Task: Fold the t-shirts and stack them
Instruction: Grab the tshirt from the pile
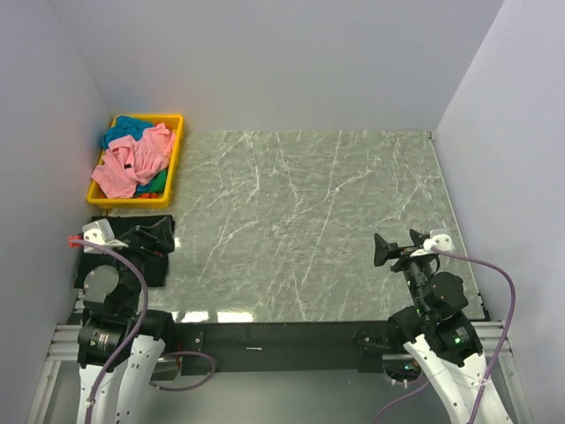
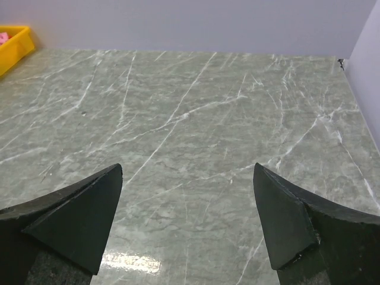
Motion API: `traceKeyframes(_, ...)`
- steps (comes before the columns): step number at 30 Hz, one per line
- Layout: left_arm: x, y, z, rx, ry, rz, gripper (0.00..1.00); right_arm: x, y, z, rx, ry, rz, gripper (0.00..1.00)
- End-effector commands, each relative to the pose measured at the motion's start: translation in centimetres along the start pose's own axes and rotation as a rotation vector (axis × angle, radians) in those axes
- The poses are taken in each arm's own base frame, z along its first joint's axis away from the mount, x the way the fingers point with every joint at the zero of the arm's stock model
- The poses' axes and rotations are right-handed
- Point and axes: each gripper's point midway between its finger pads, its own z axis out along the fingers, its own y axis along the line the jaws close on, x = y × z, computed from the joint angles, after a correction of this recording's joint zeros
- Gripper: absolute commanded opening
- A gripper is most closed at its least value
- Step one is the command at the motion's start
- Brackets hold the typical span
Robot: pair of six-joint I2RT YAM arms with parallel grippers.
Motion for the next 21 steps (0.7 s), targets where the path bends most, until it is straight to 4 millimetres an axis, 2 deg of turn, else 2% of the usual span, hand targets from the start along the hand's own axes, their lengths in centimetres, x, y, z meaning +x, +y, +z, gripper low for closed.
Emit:
traceKeyframes(1,-0.3,-0.4,0.6,0.016,-0.005,0.020,0.99,-6.6,-1.2,-4.9,-0.013,-0.332,0.101,0.97)
traceKeyframes(7,1.1,0.2,2.2,-0.049,0.074,-0.003,0.99,-6.4,-0.8,-4.8,-0.031,-0.327,0.102,0.97)
traceKeyframes(10,2.4,0.1,3.7,-0.075,0.133,-0.041,0.99,-6.3,-0.9,-4.7,-0.025,-0.326,0.103,0.97)
traceKeyframes(13,3.3,0.5,5.8,-0.142,0.188,-0.067,0.99,-6.1,-1.3,-4.6,-0.002,-0.325,0.116,0.97)
traceKeyframes(16,4.3,1.6,8.1,-0.269,0.258,-0.068,1.00,-6.2,-1.4,-4.6,0.005,-0.327,0.120,0.97)
traceKeyframes(18,4.8,2.1,10.3,-0.342,0.318,-0.052,0.99,-6.2,-1.4,-4.6,0.002,-0.328,0.119,0.97)
traceKeyframes(19,6.2,3.1,11.5,-0.405,0.377,-0.033,0.99,-6.1,-1.4,-4.6,0.003,-0.327,0.120,0.97)
traceKeyframes(20,5.1,2.8,12.5,-0.423,0.375,-0.040,0.99,-6.2,-1.3,-4.6,0.002,-0.327,0.121,0.97)
traceKeyframes(21,4.7,3.8,13.3,-0.467,0.376,-0.044,0.99,-6.2,-1.3,-4.6,0.000,-0.327,0.121,0.97)
